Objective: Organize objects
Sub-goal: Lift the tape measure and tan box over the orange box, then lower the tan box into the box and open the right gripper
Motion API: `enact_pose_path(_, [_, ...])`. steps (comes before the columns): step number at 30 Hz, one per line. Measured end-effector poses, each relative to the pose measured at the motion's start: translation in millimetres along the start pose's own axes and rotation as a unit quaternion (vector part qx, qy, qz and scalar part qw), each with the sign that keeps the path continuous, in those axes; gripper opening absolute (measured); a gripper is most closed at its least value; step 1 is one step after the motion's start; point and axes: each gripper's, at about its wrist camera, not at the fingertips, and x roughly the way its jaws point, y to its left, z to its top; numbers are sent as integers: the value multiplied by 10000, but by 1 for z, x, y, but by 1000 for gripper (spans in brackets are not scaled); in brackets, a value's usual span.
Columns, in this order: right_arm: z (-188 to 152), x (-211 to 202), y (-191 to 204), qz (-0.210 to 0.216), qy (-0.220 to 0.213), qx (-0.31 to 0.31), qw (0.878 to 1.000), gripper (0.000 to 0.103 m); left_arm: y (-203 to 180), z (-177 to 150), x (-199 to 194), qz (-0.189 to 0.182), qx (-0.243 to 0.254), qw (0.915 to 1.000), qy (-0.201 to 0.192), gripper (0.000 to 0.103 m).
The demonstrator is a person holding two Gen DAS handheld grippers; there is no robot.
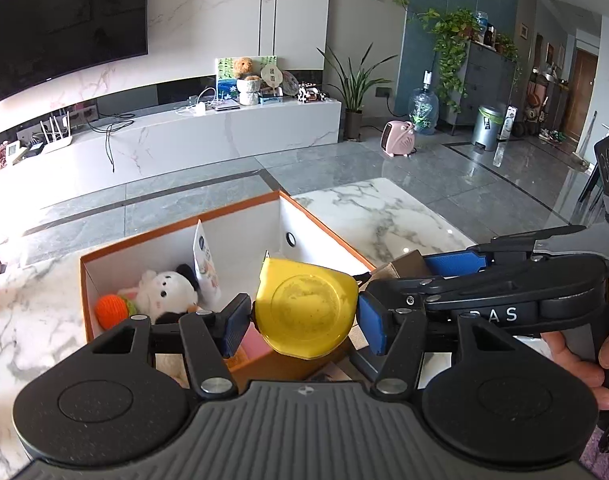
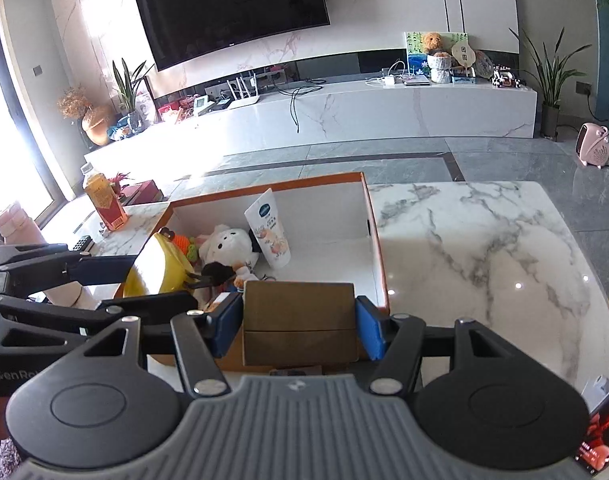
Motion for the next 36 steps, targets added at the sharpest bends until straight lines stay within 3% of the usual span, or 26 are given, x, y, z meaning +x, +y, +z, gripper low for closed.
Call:
enact_pose_path(17, [42, 70, 3, -116, 329, -655, 9972, 62, 41, 6, 44, 58, -361, 9989, 288, 67])
enact_pose_path(31, [58, 146, -11, 50, 1503, -398, 9878, 62, 72, 6, 69, -36, -559, 9979, 310, 67])
enact_pose_path(36, [63, 165, -3, -122, 1470, -549, 9875, 62, 84, 6, 71, -29, -656, 9976, 196, 67])
